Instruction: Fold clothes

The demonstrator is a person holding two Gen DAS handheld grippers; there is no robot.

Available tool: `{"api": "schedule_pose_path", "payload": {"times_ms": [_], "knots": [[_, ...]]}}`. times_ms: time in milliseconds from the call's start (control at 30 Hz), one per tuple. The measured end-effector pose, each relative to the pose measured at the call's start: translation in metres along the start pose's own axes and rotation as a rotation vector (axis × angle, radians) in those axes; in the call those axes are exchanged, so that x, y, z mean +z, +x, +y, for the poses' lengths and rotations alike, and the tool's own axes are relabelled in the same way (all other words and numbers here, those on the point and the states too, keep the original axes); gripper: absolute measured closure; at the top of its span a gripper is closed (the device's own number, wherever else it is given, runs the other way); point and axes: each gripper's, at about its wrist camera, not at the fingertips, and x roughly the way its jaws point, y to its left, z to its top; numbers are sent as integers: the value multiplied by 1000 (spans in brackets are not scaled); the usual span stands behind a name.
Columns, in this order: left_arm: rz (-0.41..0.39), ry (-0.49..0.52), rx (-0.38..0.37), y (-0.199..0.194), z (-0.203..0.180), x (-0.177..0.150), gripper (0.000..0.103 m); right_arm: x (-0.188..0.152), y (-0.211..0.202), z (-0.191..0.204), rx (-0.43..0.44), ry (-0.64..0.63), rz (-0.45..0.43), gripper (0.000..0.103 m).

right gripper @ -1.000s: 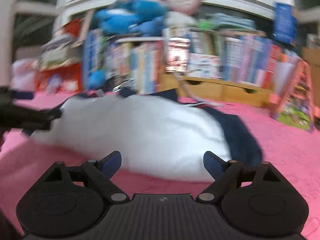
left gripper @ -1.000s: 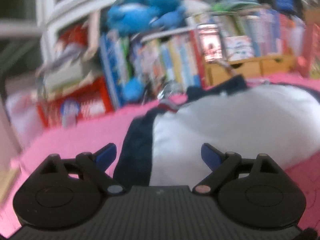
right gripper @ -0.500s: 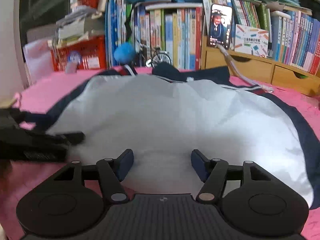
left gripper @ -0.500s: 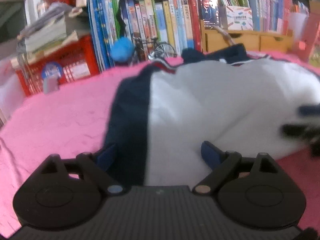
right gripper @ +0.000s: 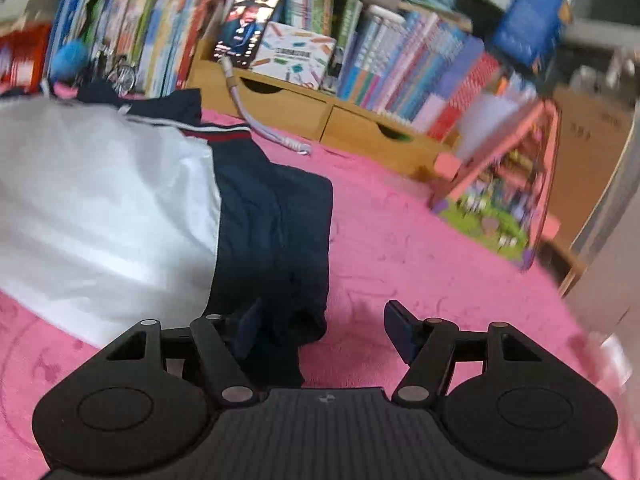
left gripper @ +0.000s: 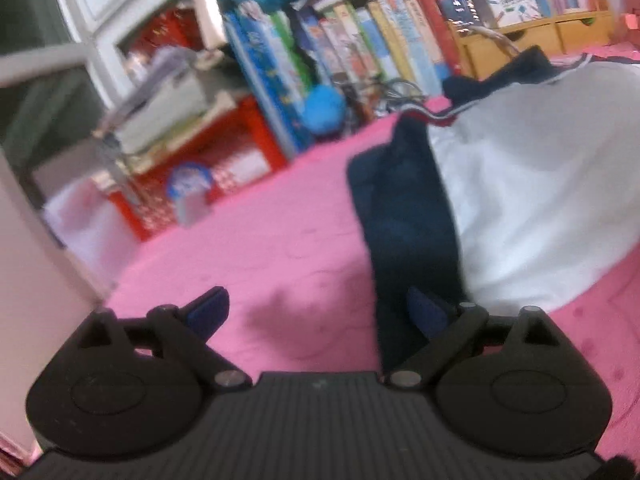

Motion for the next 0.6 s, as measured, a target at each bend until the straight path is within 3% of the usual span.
{"api": "schedule_pose_path", "payload": {"times_ms": [67, 167, 267, 333, 400, 433, 533, 567, 600], "knots": [[-18, -26, -27, -13, 5, 0, 11, 1, -2, 7, -29, -42, -17, 37], [-111, -41, -103, -41, 0, 3, 11, -2, -19, 34, -87, -161, -104, 37], [-211, 20, -278, -63, -22, 7, 11, -10, -59, 73, -32, -352, -274, 35], [-222, 93, -396, -67, -43, 13, 11, -10, -83, 95, 127, -415, -338, 33], [-238, 182, -477, -70, -65, 17, 11, -6, -92, 111, 315, -458, -321, 37], [-247, 232, -501, -70, -75, 19, 11, -6, -91, 121, 354, -498, -318, 45], [-252, 336, -548, -63, -97, 22, 11, -7, -85, 152, 434, -632, -315, 55], [-248, 361, -556, -58, -103, 22, 11, -4, -82, 156, 442, -645, -316, 55], [-256, 380, -556, -54, -107, 23, 11, 1, -78, 158, 452, -637, -307, 63]]}}
